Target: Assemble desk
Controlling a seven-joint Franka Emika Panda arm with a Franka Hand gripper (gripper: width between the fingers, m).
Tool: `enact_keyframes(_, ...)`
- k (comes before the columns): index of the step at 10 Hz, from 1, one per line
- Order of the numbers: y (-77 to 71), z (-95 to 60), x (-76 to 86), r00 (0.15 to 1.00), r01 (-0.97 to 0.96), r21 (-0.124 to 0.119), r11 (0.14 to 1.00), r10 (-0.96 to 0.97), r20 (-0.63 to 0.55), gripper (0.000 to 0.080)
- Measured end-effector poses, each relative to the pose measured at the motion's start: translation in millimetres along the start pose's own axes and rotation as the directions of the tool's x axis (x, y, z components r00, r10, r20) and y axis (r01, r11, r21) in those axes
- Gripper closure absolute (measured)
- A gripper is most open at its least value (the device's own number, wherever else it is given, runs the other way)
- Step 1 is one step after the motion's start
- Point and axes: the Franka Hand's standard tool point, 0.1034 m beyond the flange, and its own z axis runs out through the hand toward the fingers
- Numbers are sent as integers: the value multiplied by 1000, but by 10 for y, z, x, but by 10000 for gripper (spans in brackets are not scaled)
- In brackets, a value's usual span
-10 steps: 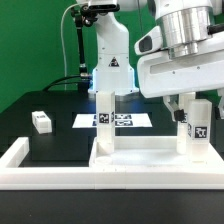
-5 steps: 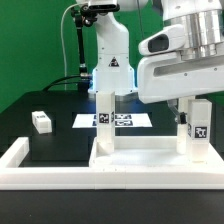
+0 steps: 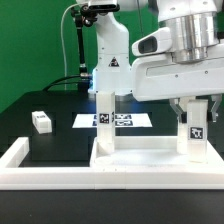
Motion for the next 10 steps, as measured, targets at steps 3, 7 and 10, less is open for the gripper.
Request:
enact_keyframes(3, -37, 20, -90, 804, -593, -45, 804, 595, 26, 505)
enact_keyframes(7, -29, 26, -36, 561, -824, -49, 565, 825, 67, 506)
enact_keyframes(10, -71, 35, -18, 787, -616, 40, 786, 616, 22, 410)
